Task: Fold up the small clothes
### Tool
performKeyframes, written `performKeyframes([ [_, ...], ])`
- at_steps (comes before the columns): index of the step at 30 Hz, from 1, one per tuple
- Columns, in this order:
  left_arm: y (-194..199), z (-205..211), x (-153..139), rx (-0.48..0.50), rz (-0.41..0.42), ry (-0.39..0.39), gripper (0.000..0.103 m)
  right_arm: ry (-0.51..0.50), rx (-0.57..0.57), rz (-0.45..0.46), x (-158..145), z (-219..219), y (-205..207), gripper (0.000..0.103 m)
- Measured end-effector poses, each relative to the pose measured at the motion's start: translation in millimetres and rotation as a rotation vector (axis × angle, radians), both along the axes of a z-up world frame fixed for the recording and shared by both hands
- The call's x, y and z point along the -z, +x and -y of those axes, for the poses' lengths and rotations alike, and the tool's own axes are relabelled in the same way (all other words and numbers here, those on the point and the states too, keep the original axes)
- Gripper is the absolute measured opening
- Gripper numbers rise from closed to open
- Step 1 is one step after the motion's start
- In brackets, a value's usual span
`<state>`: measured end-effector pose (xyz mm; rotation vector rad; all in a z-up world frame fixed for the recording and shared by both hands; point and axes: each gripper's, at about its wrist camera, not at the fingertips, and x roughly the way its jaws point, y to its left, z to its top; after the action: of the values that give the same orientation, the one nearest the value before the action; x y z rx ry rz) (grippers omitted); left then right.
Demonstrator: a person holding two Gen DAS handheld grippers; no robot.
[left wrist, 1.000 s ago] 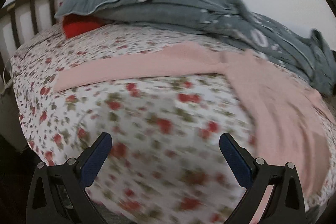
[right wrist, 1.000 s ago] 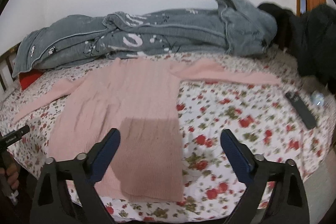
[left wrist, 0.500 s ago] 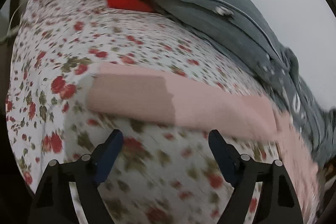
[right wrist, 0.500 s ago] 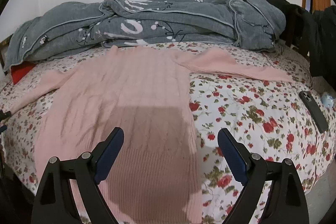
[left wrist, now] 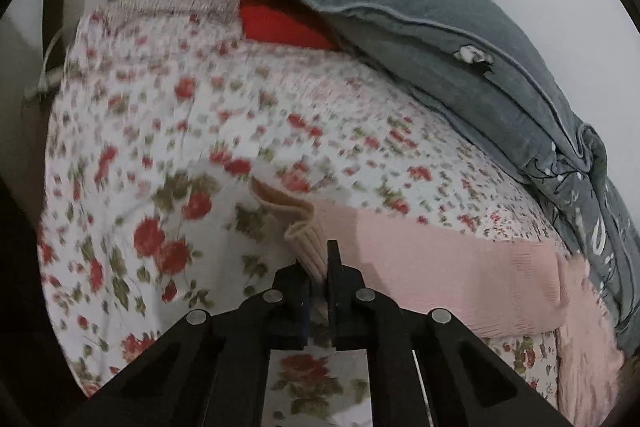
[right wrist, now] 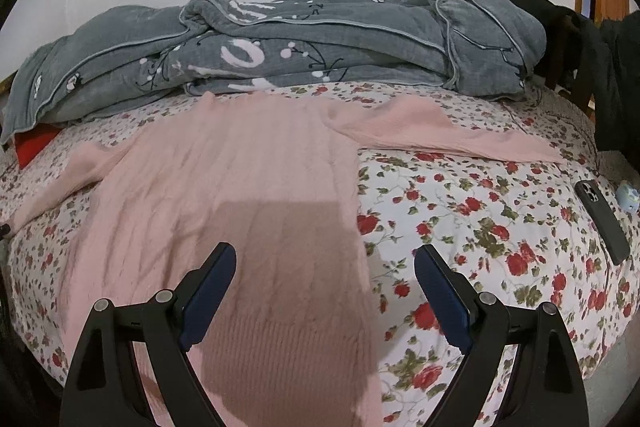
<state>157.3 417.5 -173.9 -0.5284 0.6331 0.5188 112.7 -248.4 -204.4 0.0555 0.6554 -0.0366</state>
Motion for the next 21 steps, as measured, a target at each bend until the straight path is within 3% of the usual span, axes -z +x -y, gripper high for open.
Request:
performKeyframes([
  [5, 13, 38, -46, 0.065, 0.045, 0.085, 0.007, 0.025, 0.0, 0.004, -1, 16, 3, 0.09],
  [12, 52, 130, -108, 0.229, 0.127, 0.151, 0.006, 0.075, 0.006, 0.027, -4, 43, 3, 0.09],
  [21, 119, 279, -142, 0.472, 0.145, 0.169, 0.006, 0.17, 0.007, 0.039, -8, 96, 4, 0.09],
])
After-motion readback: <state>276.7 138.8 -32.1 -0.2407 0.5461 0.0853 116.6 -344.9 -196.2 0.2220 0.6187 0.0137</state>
